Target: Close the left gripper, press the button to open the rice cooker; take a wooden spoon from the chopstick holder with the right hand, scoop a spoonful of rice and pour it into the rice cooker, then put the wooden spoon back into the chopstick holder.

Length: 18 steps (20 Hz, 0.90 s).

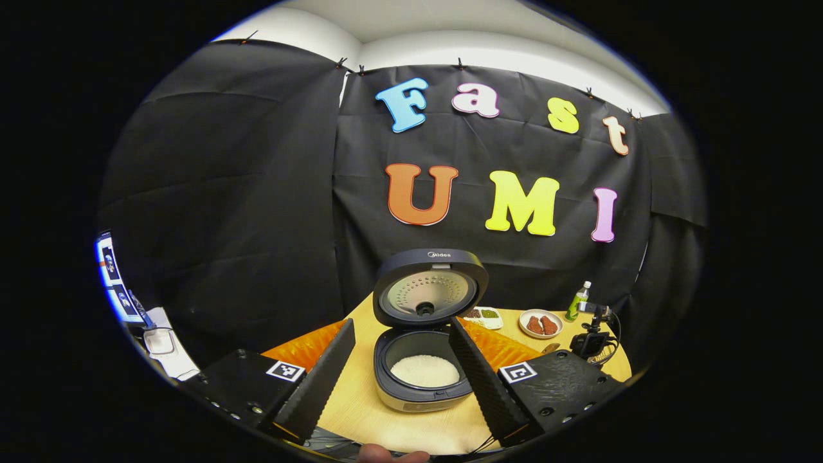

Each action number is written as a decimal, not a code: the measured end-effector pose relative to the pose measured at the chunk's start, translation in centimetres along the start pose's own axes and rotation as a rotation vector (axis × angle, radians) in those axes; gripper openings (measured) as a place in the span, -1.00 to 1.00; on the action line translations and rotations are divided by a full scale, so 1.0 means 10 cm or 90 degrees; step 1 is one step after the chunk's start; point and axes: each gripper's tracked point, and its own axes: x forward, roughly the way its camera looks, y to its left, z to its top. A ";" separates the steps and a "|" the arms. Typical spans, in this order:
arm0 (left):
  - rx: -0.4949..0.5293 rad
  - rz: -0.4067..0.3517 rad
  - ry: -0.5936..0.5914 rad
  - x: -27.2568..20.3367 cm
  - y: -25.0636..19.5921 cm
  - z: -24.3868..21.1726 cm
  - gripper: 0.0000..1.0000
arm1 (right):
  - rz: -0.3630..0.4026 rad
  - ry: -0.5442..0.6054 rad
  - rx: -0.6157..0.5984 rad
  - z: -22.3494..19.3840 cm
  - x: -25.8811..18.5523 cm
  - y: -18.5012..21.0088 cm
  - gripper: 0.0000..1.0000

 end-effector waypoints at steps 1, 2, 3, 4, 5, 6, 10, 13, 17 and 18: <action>0.000 -0.001 -0.001 0.00 -0.01 0.00 0.89 | 0.009 0.009 0.038 0.01 -0.02 -0.02 -0.84; -0.001 -0.003 -0.002 0.01 -0.02 0.00 0.89 | 0.021 0.015 0.068 0.02 -0.04 -0.02 -0.84; -0.001 -0.005 -0.004 0.01 -0.04 0.01 0.89 | 0.033 0.023 0.100 0.01 -0.05 -0.04 -0.84; -0.001 -0.010 -0.009 0.02 -0.05 0.03 0.89 | 0.044 0.029 0.131 0.00 -0.06 -0.06 -0.84; -0.001 -0.013 -0.014 0.01 -0.07 0.05 0.89 | 0.053 0.032 0.158 0.00 -0.06 -0.09 -0.87; -0.001 -0.016 -0.017 0.02 -0.10 0.06 0.89 | 0.060 0.034 0.175 -0.01 -0.07 -0.11 -0.84; -0.001 -0.027 -0.019 0.05 -0.17 0.07 0.89 | 0.081 0.026 0.214 0.03 -0.16 -0.16 -0.84; -0.003 -0.038 -0.026 0.08 -0.25 0.10 0.89 | 0.092 0.006 0.241 0.15 -0.24 -0.28 -0.84; 0.012 -0.056 -0.033 0.17 -0.37 0.13 0.89 | 0.104 -0.024 0.281 0.32 -0.40 -0.46 -0.84; 0.013 -0.061 -0.035 0.19 -0.42 0.13 0.89 | 0.106 -0.034 0.292 0.37 -0.44 -0.51 -0.84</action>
